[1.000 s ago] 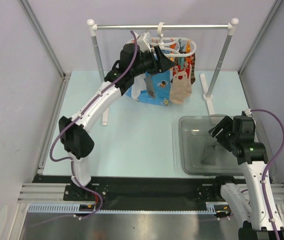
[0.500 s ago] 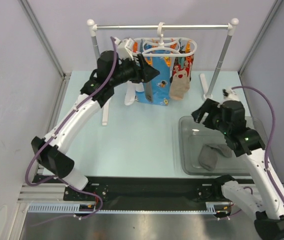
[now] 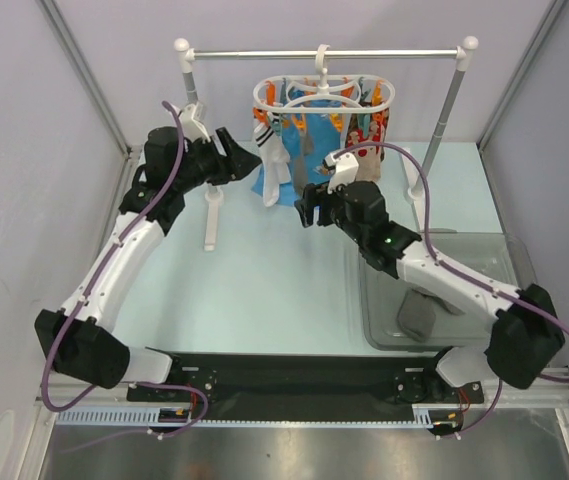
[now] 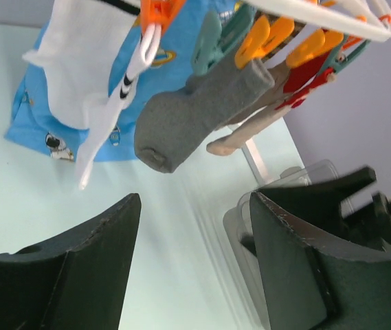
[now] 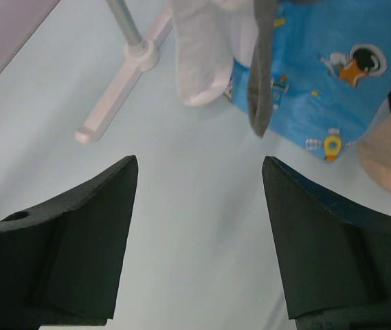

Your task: Remove the socks clipped to the hanger

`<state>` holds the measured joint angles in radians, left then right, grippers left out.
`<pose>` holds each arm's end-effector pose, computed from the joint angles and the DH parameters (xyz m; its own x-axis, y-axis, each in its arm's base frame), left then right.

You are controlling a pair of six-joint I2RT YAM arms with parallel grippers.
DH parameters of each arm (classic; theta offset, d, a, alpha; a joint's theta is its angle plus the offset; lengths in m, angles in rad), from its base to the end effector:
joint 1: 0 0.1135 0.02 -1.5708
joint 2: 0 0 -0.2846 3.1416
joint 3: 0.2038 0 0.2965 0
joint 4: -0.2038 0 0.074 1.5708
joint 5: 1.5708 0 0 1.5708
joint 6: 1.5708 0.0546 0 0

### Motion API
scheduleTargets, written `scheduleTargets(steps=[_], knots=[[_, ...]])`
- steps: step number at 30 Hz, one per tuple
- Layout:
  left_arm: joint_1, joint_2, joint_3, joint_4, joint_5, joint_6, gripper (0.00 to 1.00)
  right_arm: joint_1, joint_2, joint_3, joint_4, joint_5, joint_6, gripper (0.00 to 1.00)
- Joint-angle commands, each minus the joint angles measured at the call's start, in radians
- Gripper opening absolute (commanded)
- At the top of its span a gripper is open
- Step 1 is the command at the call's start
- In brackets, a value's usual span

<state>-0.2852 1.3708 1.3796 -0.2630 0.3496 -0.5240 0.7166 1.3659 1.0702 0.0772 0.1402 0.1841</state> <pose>0.3542 -0.1233 0.4235 -0.5004 -0.3432 -0.7949 0.3836 0.7352 -0.5588 0.2933 0.2454 0.3372 -0.2609 0.0131 -0.9653 -0.5083 0.8482 0.1489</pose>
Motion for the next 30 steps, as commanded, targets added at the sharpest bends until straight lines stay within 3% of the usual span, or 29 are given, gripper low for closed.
scheduleTargets(steps=[1,2,10,14,19,21,22,25,28,30], knots=[[0.006,-0.085,-0.045,0.074,0.055,-0.016,0.7,-0.006,0.054,-0.005,0.333,0.038,-0.158,0.78],[0.006,-0.104,-0.053,0.083,0.066,-0.019,0.7,-0.009,0.097,-0.013,0.42,0.036,-0.181,0.79],[0.006,-0.134,-0.131,0.146,0.12,-0.041,0.7,-0.089,0.277,0.034,0.521,-0.013,-0.178,0.71],[0.006,-0.134,-0.137,0.166,0.14,-0.053,0.69,-0.126,0.343,0.05,0.61,-0.123,-0.152,0.68],[-0.012,-0.119,-0.11,0.173,0.146,-0.059,0.68,-0.135,0.426,0.12,0.624,-0.131,-0.147,0.66],[-0.026,-0.105,-0.081,0.153,0.126,-0.048,0.67,-0.138,0.44,0.129,0.622,-0.131,-0.137,0.51],[-0.043,-0.101,-0.07,0.147,0.112,-0.033,0.66,-0.138,0.438,0.131,0.616,-0.131,-0.133,0.35],[-0.092,-0.085,-0.01,0.117,0.02,0.005,0.65,-0.131,0.409,0.131,0.576,-0.117,-0.123,0.14],[-0.137,-0.041,0.084,0.09,-0.083,0.033,0.63,-0.123,0.369,0.125,0.53,-0.114,-0.114,0.0],[-0.144,0.009,0.162,0.077,-0.115,0.027,0.58,-0.117,0.332,0.102,0.521,-0.122,-0.106,0.0]])
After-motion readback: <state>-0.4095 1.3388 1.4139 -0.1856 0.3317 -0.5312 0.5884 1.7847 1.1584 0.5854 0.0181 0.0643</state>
